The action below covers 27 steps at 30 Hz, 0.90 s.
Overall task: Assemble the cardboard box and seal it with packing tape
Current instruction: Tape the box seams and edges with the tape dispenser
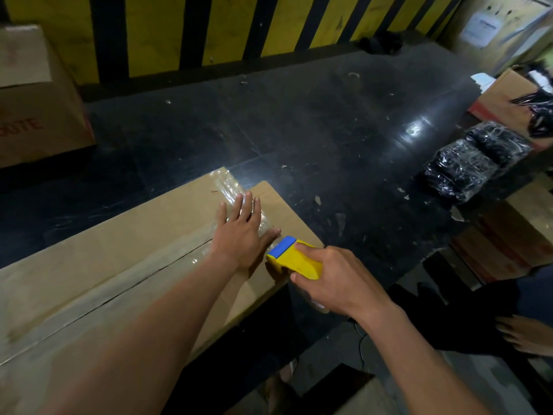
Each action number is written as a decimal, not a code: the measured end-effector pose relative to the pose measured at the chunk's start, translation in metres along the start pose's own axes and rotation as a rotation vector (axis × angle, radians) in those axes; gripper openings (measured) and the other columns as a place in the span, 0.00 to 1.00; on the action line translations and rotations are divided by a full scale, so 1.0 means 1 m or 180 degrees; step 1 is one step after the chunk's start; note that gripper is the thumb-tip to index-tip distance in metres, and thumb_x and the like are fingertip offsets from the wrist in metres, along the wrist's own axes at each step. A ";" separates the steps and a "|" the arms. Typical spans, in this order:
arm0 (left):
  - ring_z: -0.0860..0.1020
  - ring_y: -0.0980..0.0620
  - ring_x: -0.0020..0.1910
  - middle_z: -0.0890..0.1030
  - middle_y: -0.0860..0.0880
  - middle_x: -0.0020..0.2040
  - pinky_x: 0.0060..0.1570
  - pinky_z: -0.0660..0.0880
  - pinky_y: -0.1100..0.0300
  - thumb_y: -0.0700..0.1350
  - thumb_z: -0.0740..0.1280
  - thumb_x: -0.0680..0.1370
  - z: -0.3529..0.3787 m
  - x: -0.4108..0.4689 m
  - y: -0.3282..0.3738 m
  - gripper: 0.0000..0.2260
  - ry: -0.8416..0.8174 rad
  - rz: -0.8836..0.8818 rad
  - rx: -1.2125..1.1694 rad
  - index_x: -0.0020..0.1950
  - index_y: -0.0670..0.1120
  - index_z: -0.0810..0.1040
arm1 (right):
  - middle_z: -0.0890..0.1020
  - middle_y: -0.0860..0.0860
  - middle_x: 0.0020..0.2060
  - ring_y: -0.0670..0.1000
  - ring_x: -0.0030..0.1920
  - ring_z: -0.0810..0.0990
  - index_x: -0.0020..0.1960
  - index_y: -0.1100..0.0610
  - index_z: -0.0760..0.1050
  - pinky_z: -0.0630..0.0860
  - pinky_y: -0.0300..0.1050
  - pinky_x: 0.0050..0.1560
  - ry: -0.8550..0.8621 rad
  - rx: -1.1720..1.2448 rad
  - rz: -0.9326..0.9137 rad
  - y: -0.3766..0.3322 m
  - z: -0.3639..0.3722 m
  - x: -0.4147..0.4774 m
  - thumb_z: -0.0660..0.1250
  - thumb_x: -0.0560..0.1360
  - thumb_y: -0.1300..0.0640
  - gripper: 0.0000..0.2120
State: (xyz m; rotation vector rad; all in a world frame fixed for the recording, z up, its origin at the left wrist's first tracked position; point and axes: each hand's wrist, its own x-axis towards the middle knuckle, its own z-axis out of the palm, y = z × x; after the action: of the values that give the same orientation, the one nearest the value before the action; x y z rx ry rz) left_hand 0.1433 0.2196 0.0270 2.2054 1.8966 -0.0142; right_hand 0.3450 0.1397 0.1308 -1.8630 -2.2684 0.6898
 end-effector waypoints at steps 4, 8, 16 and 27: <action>0.40 0.46 0.83 0.43 0.46 0.84 0.79 0.39 0.41 0.72 0.32 0.73 0.000 0.000 -0.002 0.46 -0.0020 0.0043 -0.0051 0.84 0.45 0.45 | 0.73 0.49 0.38 0.55 0.43 0.78 0.68 0.37 0.69 0.70 0.44 0.40 0.0041 -0.0063 -0.0036 0.008 -0.002 -0.013 0.66 0.71 0.38 0.26; 0.38 0.46 0.82 0.42 0.46 0.84 0.79 0.39 0.40 0.72 0.36 0.78 0.002 -0.002 -0.003 0.42 0.0047 0.0088 -0.0025 0.84 0.45 0.44 | 0.72 0.47 0.38 0.54 0.44 0.78 0.73 0.34 0.62 0.75 0.47 0.44 0.0033 0.0038 0.0069 0.016 0.011 -0.029 0.66 0.71 0.37 0.31; 0.40 0.43 0.83 0.42 0.43 0.84 0.77 0.39 0.37 0.69 0.43 0.81 -0.001 -0.011 0.011 0.40 0.0243 -0.0022 -0.0128 0.83 0.43 0.39 | 0.71 0.48 0.37 0.56 0.43 0.78 0.72 0.35 0.63 0.77 0.53 0.44 0.0232 0.0158 0.0160 0.020 0.025 -0.033 0.66 0.70 0.38 0.31; 0.40 0.45 0.83 0.43 0.45 0.84 0.78 0.41 0.35 0.75 0.41 0.78 0.007 -0.018 0.014 0.44 0.0134 0.0118 0.0031 0.84 0.47 0.44 | 0.71 0.47 0.37 0.49 0.39 0.76 0.73 0.35 0.62 0.75 0.46 0.40 0.0380 0.0290 0.0094 0.032 0.026 -0.060 0.68 0.72 0.40 0.31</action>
State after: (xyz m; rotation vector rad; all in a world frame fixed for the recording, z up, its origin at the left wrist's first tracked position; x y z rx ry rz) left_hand 0.1546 0.1986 0.0250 2.2641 1.8805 0.0297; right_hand 0.3782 0.0803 0.1053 -1.8471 -2.1047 0.6557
